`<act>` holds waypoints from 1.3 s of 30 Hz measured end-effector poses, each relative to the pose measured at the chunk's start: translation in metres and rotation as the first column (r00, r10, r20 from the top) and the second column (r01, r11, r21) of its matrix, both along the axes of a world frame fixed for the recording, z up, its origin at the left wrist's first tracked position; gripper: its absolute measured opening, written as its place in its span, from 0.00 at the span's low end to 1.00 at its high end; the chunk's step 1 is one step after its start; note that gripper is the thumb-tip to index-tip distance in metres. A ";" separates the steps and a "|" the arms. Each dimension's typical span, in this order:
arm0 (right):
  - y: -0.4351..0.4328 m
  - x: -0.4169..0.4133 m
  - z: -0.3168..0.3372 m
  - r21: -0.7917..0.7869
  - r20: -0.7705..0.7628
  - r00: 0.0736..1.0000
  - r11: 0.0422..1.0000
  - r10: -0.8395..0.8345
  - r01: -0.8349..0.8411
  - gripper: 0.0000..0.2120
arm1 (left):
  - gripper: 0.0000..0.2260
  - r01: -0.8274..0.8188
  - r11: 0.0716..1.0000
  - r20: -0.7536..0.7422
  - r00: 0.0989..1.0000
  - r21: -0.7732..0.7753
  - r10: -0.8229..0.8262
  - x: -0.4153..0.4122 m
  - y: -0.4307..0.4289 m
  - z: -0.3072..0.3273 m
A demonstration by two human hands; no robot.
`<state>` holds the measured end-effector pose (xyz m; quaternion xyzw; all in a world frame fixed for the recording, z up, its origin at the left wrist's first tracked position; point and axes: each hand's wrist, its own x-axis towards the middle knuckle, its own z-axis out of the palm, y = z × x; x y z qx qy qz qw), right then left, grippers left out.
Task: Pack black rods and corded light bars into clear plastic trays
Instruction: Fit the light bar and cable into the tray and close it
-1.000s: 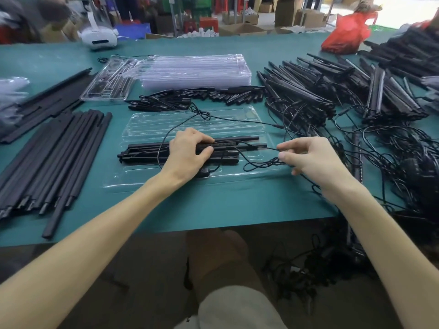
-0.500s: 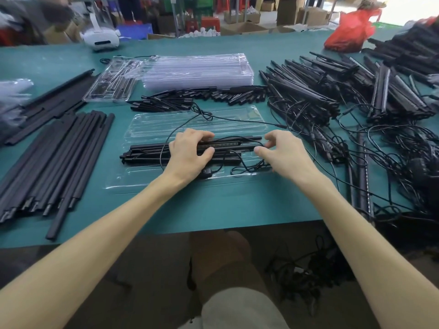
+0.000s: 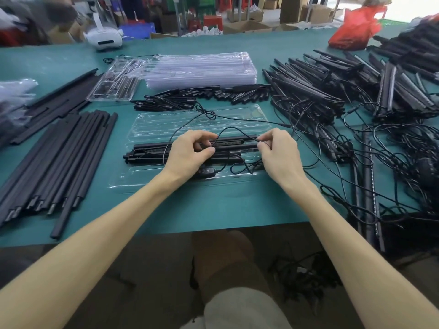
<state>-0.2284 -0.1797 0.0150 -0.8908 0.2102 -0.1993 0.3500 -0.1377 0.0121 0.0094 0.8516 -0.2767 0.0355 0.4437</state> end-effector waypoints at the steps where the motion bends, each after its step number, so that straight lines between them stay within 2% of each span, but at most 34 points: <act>1: 0.001 -0.001 -0.001 0.008 0.028 1.000 1.000 0.001 -0.002 0.06 | 0.12 0.003 1.000 0.000 1.000 -0.003 -0.003 -0.001 0.000 0.000; 7: 0.001 -0.007 0.000 -0.020 0.089 0.996 0.999 0.030 -0.028 0.04 | 0.07 0.039 0.999 -0.024 0.999 -0.019 -0.040 -0.004 0.001 0.003; 9: 0.004 -0.009 -0.001 -0.115 0.083 0.995 0.992 0.055 -0.045 0.03 | 0.06 0.050 0.999 -0.034 0.998 -0.007 -0.051 -0.004 0.001 0.003; 12: 0.006 -0.011 -0.005 -0.355 0.045 0.998 0.934 0.051 -0.032 0.02 | 0.06 0.064 0.998 -0.065 0.996 0.010 -0.063 -0.005 0.000 0.003; 16: 0.007 -0.012 -0.012 -0.495 0.013 1.000 0.869 0.019 -0.011 0.04 | 0.04 0.080 0.997 -0.103 0.991 -0.008 -0.080 -0.005 0.000 0.004; 19: 0.008 -0.010 -0.012 -0.510 0.016 1.000 0.860 -0.004 0.012 0.05 | 0.03 0.093 0.995 -0.139 0.986 -0.027 -0.096 -0.007 -0.001 0.005; 24: 0.013 -0.011 -0.009 -0.403 -0.019 1.000 0.915 -0.001 -0.007 0.04 | 0.04 0.102 0.994 -0.177 0.979 -0.024 -0.105 -0.012 -0.002 0.010; 27: 0.017 -0.010 -0.006 -0.471 -0.047 0.999 0.882 -0.023 -0.002 0.05 | 0.02 0.106 0.994 -0.168 0.980 -0.007 -0.106 -0.012 -0.001 0.011; 31: 0.019 -0.008 -0.003 -0.499 -0.069 0.997 0.866 -0.028 -0.010 0.07 | 0.07 0.096 0.995 -0.152 0.984 0.020 -0.092 -0.011 -0.001 0.011; 35: 0.020 -0.005 -0.004 -0.529 -0.095 0.995 0.848 -0.023 -0.031 0.11 | 0.07 0.089 0.995 -0.122 0.989 0.035 -0.084 -0.010 -0.001 0.012; 39: 0.021 -0.003 -0.003 -0.557 -0.142 0.989 0.829 -0.040 -0.046 0.10 | 0.08 0.085 0.995 -0.104 0.991 0.048 -0.079 -0.010 -0.001 0.012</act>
